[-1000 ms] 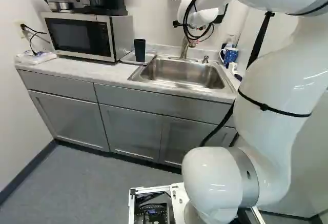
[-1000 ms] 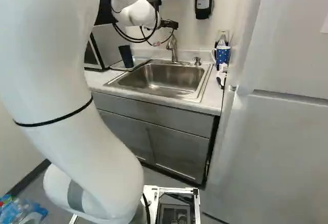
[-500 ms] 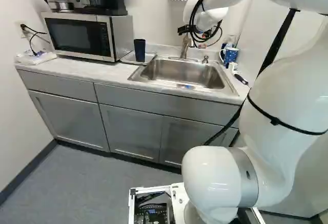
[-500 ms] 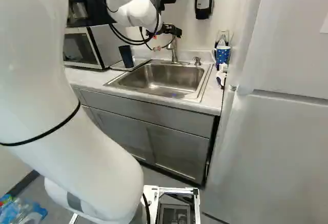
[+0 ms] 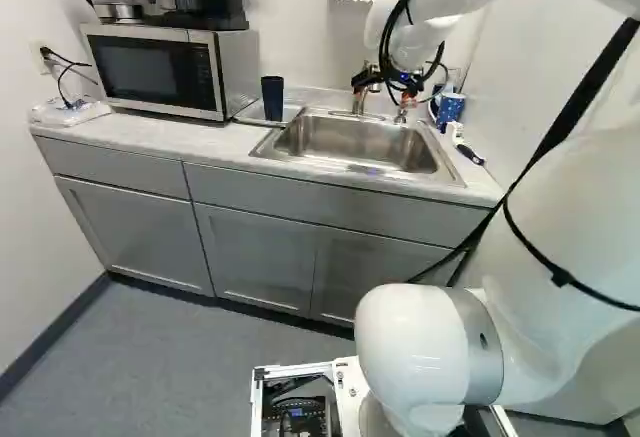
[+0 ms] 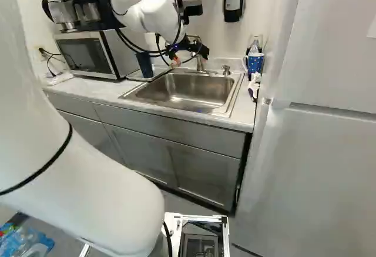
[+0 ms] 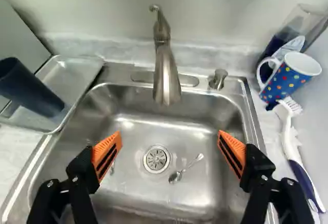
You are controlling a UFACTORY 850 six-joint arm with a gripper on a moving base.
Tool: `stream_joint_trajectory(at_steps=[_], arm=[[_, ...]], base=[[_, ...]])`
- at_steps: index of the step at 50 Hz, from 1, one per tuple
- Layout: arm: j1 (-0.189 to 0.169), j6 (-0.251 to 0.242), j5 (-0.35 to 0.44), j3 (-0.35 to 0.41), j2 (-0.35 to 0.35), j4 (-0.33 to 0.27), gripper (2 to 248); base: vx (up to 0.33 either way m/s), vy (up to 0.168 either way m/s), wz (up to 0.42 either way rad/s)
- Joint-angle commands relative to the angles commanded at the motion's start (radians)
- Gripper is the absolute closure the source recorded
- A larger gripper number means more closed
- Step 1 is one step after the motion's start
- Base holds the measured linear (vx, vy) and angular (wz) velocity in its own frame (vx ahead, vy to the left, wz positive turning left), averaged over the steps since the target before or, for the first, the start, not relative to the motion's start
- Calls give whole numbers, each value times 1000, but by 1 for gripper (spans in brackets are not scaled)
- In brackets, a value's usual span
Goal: Rinse the cup and place it in the tray
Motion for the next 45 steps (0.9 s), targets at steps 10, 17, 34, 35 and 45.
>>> stream_joint_trajectory(at_steps=[10, 17, 34, 35, 45], arm=[[0, 0, -58, 0, 0, 0, 3], [0, 0, -58, 0, 0, 0, 3], [0, 0, -58, 0, 0, 0, 3], [0, 0, -58, 0, 0, 0, 3], [0, 0, -58, 0, 0, 0, 3]], base=[[0, 0, 0], [0, 0, 0], [0, 0, 0], [0, 0, 0], [0, 0, 0]])
